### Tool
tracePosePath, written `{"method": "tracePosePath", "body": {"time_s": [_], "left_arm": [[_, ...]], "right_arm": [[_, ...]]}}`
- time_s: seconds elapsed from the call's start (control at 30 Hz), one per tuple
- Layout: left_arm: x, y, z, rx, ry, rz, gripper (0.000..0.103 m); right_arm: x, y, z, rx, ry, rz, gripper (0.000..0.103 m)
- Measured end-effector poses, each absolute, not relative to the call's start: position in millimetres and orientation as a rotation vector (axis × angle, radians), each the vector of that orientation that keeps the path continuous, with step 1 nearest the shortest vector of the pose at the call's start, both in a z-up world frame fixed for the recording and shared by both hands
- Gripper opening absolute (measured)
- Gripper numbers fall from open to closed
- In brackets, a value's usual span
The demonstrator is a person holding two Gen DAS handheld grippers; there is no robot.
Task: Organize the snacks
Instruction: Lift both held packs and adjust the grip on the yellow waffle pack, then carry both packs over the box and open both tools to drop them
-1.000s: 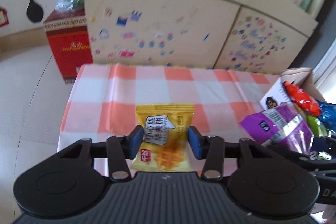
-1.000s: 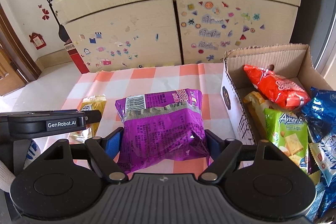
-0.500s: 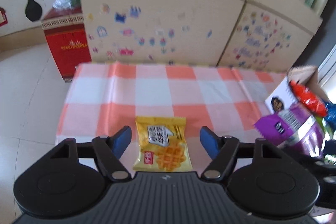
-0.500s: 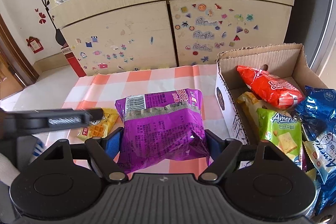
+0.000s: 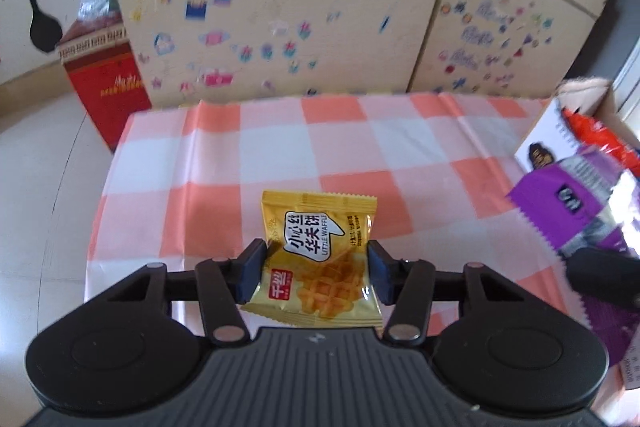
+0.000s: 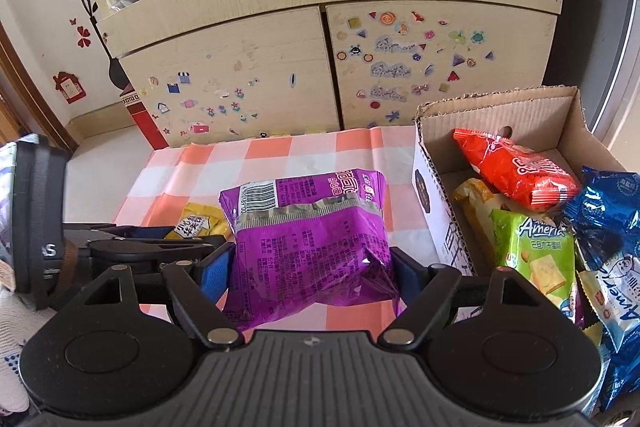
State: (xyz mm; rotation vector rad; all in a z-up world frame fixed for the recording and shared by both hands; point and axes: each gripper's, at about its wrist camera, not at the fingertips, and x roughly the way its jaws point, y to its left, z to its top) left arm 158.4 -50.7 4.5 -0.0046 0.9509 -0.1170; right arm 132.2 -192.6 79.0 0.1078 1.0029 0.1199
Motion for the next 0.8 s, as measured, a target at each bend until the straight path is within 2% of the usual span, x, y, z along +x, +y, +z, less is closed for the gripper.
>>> {"method": "tracePosePath", "body": {"time_s": [0.37,0.8], "left_arm": [[146,-71,53,-0.012,0.782,-0.218,0.053],[117,-114,86,0.052,0.649,-0.344,0.053]], "right_arm": [[125,-201,100,0.119,0.949,0.107,0.085],[106,-242,141,0.099,0.848,0.013,0.085]]}}
